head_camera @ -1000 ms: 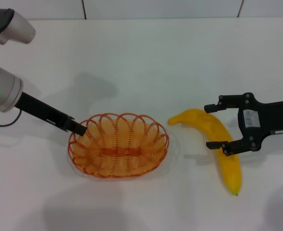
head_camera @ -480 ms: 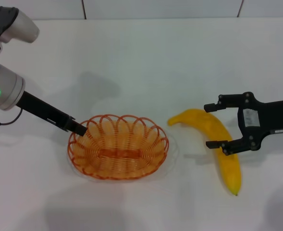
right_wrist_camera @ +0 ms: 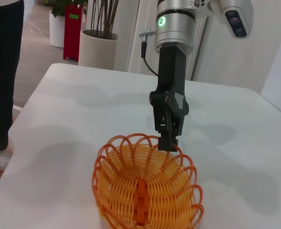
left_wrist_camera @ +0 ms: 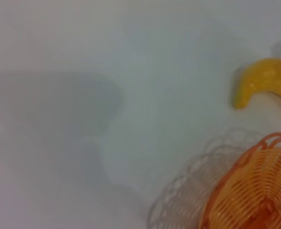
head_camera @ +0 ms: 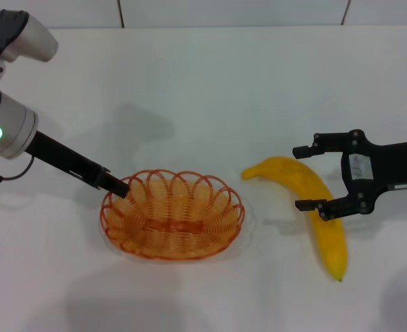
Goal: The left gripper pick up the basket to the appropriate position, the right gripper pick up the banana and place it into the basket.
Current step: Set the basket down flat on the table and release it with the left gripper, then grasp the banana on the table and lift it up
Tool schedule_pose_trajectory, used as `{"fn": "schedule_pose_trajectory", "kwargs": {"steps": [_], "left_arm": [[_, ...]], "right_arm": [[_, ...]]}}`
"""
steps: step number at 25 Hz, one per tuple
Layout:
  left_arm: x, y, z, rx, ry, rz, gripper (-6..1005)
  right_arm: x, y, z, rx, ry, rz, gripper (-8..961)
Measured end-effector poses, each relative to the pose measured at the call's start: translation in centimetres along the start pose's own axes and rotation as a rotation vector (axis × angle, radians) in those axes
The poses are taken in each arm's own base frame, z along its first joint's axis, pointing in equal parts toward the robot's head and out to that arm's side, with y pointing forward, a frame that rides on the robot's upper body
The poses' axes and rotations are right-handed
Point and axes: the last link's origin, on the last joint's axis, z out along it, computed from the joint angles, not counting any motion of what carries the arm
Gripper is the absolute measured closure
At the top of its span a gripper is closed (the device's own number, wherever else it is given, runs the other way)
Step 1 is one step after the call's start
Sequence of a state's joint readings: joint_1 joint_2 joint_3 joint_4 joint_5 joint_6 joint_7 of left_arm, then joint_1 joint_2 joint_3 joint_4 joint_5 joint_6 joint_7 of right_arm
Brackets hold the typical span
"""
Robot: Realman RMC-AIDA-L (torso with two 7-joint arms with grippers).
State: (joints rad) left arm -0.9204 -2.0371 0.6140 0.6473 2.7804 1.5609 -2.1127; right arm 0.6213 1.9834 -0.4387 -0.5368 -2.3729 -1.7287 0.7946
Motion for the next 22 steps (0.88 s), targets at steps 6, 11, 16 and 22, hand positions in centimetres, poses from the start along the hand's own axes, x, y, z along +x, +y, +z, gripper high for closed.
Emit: {"fn": "schedule_pose_trajectory", "kwargs": {"steps": [6,11,16,22], "left_arm": [[0.0,0.0,0.0,-0.001,0.000,-0.025,753],[-0.4,0.0,-0.7,-0.011,0.001,-0.026,482],[-2.9,-0.7,-4.5,0.023,0.110,-0.032,324],[-6.7,-0.1,-7.1,-0.022,0.346,0.132,208]], "right_arm": [[0.0,0.0,0.0,0.000,0.000,0.001,132],[0.2,0.2,-0.3,0.012,-0.005,0.007,132],[0.0,0.1,-0.8,0.039,-0.031,0.010,132],[0.4,0.1,-1.7,0.111,-0.053,0.056,132]]}}
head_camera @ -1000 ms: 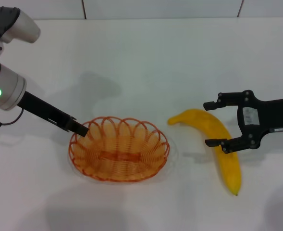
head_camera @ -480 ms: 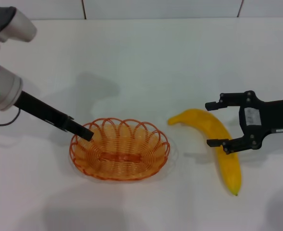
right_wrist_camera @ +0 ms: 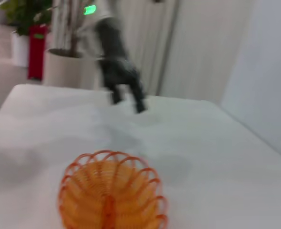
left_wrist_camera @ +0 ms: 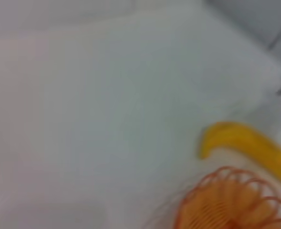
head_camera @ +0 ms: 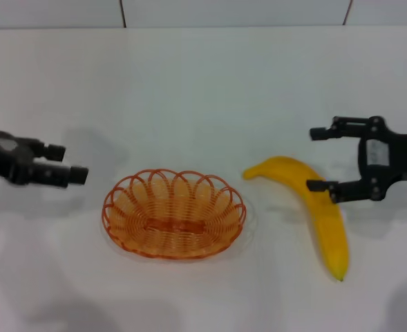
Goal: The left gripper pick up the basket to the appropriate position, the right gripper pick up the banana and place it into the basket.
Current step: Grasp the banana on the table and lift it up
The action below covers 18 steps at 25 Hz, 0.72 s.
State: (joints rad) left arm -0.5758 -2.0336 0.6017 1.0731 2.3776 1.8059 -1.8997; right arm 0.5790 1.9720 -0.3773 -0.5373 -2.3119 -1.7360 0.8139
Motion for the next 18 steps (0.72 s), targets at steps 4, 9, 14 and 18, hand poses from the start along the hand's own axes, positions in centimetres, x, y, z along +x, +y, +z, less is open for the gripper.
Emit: {"fn": "schedule_pose_trajectory", "kwargs": {"steps": [4,9,14,18], "left_arm": [[-3.3,0.8,-0.1,-0.050,0.043,0.142,150],[-8.0,1.3,0.4,-0.081,0.125,0.221,152],[-12.1,1.9,1.1,-0.049,0.229,0.282,154],[-13.0,2.0,1.0,-0.009,0.286,0.303,154]], "right_arm": [[0.1,-0.5,-0.9,0.071,-0.020,0.070,132],[0.3,-0.5,-1.8,0.120,-0.046,0.143,132],[0.8,0.2,-2.2,0.132,-0.052,0.170,132],[0.7,0.8,-2.6,0.128,-0.079,0.185,132]]}}
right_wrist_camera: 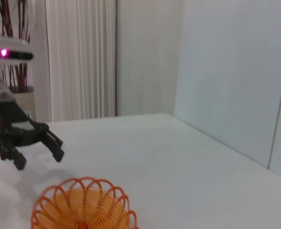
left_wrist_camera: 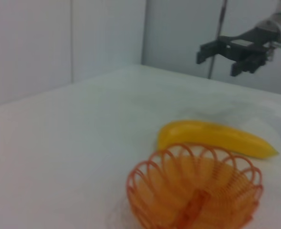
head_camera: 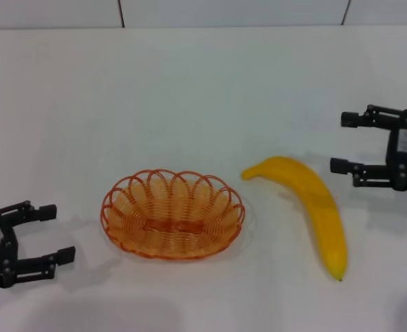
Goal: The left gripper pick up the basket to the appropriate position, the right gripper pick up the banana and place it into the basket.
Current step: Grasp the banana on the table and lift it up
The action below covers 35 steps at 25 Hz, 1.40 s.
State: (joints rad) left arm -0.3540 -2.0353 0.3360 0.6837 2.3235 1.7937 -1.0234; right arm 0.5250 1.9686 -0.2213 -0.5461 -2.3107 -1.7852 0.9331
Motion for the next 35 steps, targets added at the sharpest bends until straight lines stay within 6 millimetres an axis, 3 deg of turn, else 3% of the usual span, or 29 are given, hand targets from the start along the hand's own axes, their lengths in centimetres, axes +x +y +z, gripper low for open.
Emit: {"fn": "schedule_pose_trajectory", "kwargs": {"steps": [5,9,15,18,28,35], "left_arm": [[0.2,-0.1,0.1,0.004,0.016,0.008,154],[0.5,-0.3,0.3,0.005,0.021,0.012,154],[0.5,-0.7,0.0,0.039,0.042,0.003,154],[0.4,-0.7,-0.1,0.049,0.050,-0.002,154],[0.6,-0.7,0.2,0.042,0.057,0.000,154],[0.9,-0.9,0.5,0.031,0.059,0.007,154]], "right_arm": [[-2.2,-0.5,-1.4,-0.008,-0.037,-0.003,132],[-5.0,-2.1,-1.4,-0.016,0.088,0.004,133],[-7.9,-3.9,0.4,-0.050,0.391,0.027,133],[-8.7,-3.8,1.5,-0.092,0.475,-0.006,133],[-6.7,-3.0,5.7,-0.201,0.590,-0.028,132],[-5.1,-3.4,6.8,-0.168,0.584,0.009,132]]}}
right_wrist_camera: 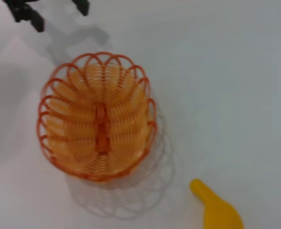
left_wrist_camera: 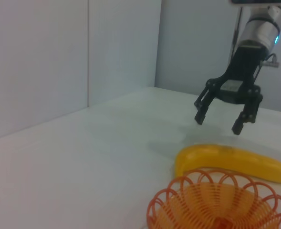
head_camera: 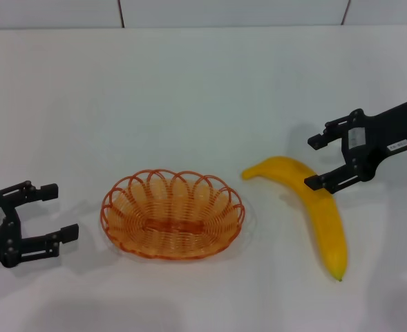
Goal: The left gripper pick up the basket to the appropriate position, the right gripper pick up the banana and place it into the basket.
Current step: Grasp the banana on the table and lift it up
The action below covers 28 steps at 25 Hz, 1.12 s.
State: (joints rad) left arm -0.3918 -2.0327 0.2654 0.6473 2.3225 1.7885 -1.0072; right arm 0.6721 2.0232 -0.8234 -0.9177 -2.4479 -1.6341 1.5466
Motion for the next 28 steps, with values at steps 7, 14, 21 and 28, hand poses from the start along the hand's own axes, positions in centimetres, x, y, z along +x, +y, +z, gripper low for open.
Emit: {"fn": "schedule_pose_trajectory", "kwargs": {"steps": [7,14,21,28], "left_arm": [[0.0,0.1,0.1,-0.007,-0.002,0.001,154],[-0.1,0.2,0.1,-0.008,-0.003,-0.002,154],[-0.1,0.2,0.1,-0.008,-0.004,-0.003,154],[-0.1,0.2,0.1,-0.009,-0.004,-0.002,154]], "right_arm": [[1.4,-0.1,1.2,0.020,-0.002,0.054,133],[2.4,0.3,2.3,0.005,-0.009,0.087,132],[3.3,-0.1,3.0,0.041,0.009,0.114,134],[3.4,-0.4,2.9,0.066,0.017,0.120,143]]}}
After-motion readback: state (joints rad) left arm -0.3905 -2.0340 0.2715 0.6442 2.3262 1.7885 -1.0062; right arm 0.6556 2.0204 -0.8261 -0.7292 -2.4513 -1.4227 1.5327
